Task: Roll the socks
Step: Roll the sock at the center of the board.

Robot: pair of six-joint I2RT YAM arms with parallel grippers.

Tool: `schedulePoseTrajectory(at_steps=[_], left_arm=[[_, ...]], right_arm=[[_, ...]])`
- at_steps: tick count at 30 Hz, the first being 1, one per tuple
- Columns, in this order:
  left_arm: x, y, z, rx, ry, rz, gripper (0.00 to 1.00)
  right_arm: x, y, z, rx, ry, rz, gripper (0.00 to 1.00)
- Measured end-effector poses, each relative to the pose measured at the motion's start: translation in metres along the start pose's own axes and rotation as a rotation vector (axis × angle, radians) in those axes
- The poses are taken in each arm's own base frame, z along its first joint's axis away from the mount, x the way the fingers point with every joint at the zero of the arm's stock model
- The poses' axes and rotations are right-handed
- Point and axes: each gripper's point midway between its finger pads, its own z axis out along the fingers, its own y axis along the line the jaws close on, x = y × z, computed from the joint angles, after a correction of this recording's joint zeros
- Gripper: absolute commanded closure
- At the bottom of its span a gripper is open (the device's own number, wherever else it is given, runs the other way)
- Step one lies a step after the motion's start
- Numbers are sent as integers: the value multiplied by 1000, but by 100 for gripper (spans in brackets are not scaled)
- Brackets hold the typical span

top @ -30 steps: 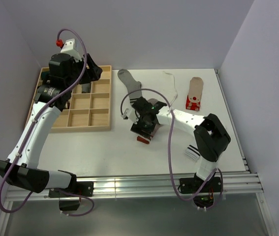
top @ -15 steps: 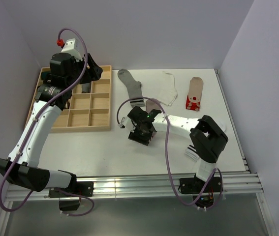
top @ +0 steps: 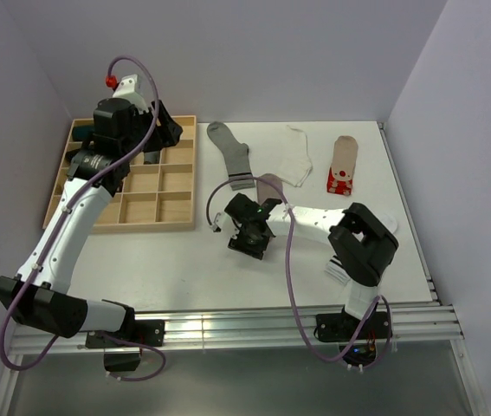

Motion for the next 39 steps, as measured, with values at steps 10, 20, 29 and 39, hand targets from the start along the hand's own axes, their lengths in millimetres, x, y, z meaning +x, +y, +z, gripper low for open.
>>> schedulePoseTrajectory(at_steps=[10, 20, 29, 39], left_arm=[[22, 8, 11, -9, 30, -9, 32], [80, 2, 16, 15, 69, -57, 43], [134, -20, 2, 103, 39, -77, 67], [225, -54, -4, 281, 128, -25, 79]], right_arm=[[3, -1, 7, 10, 4, 0, 70], [8, -17, -9, -209, -71, 164, 73], [9, -30, -33, -513, -164, 326, 74], [30, -26, -13, -830, -109, 553, 75]])
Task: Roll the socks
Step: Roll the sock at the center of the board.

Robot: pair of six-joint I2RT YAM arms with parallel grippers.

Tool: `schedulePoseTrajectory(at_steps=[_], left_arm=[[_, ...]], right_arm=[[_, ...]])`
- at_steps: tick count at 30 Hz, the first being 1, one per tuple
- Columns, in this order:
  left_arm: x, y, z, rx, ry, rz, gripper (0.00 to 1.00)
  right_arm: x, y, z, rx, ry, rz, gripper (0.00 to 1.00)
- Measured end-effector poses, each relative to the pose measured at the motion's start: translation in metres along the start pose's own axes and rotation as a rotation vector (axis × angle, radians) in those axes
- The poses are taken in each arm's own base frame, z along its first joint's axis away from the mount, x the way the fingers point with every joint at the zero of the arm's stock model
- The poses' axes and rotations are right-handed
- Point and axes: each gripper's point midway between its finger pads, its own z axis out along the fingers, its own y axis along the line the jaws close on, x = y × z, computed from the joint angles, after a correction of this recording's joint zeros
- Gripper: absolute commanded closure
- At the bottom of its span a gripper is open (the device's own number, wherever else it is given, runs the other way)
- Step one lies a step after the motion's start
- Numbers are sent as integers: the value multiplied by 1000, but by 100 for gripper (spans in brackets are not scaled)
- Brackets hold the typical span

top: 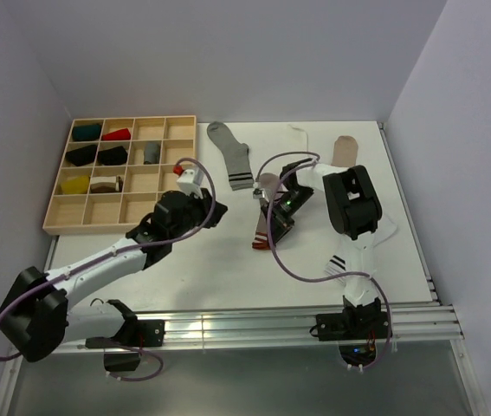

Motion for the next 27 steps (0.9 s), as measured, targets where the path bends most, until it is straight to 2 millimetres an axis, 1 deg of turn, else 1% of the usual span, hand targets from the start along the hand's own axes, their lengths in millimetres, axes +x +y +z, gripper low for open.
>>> schedulePoseTrajectory(at_steps=[2, 3, 6, 11, 12, 14, 15, 19, 22, 24, 26, 27], left_arm=[[15, -7, 6, 42, 26, 18, 73], [23, -12, 9, 69, 39, 32, 67], [50, -24, 22, 141, 94, 80, 63], [101, -36, 42, 222, 223, 163, 57], [109, -37, 45, 236, 246, 178, 53], [122, -40, 51, 269, 282, 202, 51], [125, -42, 55, 284, 293, 210, 49], [133, -52, 71, 346, 317, 241, 48], [135, -57, 82, 374, 324, 250, 48], [136, -57, 83, 375, 323, 253, 48], [133, -58, 84, 374, 309, 254, 47], [129, -58, 83, 370, 292, 254, 47]], right_arm=[[1, -3, -2, -44, -6, 48, 75], [0, -5, -5, -67, -15, 70, 75], [0, -8, -9, -112, -28, 117, 75], [6, -8, -13, -160, -31, 166, 74], [6, -7, -13, -167, -31, 166, 74], [7, -4, -15, -184, -35, 169, 73], [6, -3, -16, -191, -37, 165, 73], [0, -4, -20, -201, -60, 132, 75], [1, -5, -22, -200, -63, 142, 70], [7, -7, -22, -184, -56, 167, 67], [15, -15, -20, -119, -49, 176, 61], [21, -18, -21, -68, -48, 174, 60]])
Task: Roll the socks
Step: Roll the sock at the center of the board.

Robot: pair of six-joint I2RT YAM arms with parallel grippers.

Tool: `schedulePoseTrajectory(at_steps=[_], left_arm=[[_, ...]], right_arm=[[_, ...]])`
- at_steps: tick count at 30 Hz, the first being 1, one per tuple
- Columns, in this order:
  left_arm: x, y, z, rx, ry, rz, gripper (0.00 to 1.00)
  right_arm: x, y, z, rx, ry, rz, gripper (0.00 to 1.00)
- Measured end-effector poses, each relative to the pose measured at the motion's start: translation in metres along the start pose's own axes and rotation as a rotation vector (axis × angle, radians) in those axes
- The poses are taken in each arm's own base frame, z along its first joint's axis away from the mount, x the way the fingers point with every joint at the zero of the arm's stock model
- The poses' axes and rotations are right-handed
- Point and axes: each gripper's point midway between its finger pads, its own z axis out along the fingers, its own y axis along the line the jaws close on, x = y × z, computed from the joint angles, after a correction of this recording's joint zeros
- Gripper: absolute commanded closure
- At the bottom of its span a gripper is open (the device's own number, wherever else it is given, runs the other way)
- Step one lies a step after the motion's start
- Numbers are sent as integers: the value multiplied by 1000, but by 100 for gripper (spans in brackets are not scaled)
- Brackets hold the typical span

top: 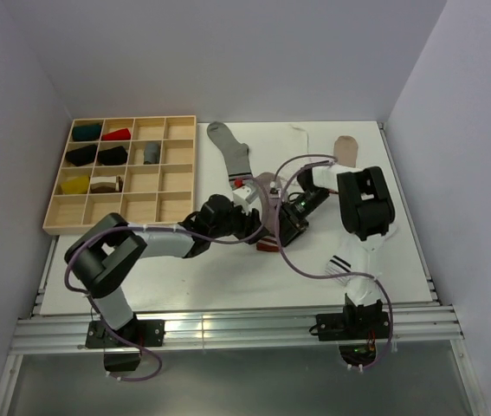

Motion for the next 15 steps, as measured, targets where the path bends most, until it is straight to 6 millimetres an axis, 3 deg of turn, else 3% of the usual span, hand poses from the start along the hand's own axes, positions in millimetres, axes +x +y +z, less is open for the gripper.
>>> schedulePoseTrajectory(at_steps=[2, 5, 10, 12, 15], left_arm=[[-5, 1, -9, -25, -31, -7, 46], [-28, 2, -30, -75, -115, -22, 46], [-105, 6, -88, -203, -381, -82, 44], [-138, 12, -121, -274, -502, -133, 41], [-173, 25, -163, -373, -622, -224, 40]], right_arm=[[4, -1, -8, 100, -25, -29, 60], [-9, 4, -31, 255, -120, -122, 59], [-32, -2, -67, 533, -279, -284, 53], [-28, -11, -68, 629, -285, -320, 53], [-16, -20, -52, 738, -232, -385, 47]])
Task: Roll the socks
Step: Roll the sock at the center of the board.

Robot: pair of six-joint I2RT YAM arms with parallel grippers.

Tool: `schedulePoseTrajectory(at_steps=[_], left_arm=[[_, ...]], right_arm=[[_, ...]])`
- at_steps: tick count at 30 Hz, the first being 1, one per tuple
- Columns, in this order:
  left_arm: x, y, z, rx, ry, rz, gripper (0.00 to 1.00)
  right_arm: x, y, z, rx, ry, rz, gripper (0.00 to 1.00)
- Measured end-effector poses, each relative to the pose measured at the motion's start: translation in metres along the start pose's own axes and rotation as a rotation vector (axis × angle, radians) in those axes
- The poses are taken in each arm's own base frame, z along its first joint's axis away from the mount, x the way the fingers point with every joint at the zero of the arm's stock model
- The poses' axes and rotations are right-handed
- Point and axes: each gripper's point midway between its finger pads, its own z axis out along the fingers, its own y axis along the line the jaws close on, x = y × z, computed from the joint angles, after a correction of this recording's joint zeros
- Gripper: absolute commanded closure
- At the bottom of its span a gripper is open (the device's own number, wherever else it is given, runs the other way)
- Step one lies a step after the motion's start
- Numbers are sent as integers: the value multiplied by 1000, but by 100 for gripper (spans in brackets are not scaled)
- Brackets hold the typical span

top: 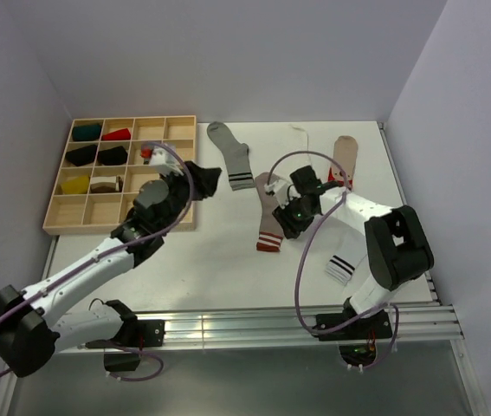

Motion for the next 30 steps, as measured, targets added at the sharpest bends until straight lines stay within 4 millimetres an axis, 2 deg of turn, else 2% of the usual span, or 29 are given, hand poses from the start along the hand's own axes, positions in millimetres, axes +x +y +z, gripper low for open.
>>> schedulePoseTrajectory(at_steps=[3, 5, 7, 11, 14, 23, 30], left_arm=[[-46, 15, -2, -106, -75, -66, 40], [-63, 23, -4, -156, -99, -86, 39], [-72, 28, -6, -189, -104, -98, 38], [-74, 35, -9, -229, -80, -96, 37], [-70, 44, -11, -259, -58, -91, 37], [-65, 53, -14, -286, -20, -93, 37], [-62, 54, -12, -284, -6, -93, 37]], right_arm=[[8, 16, 14, 61, 26, -119, 42], [9, 26, 16, 85, 26, -182, 41], [4, 33, 15, 115, 10, -238, 39], [-11, 34, 10, 177, -40, -296, 37], [-15, 38, 9, 207, -50, -335, 37], [-10, 66, 19, 187, -30, -453, 37], [-4, 71, 25, 186, -8, -490, 38]])
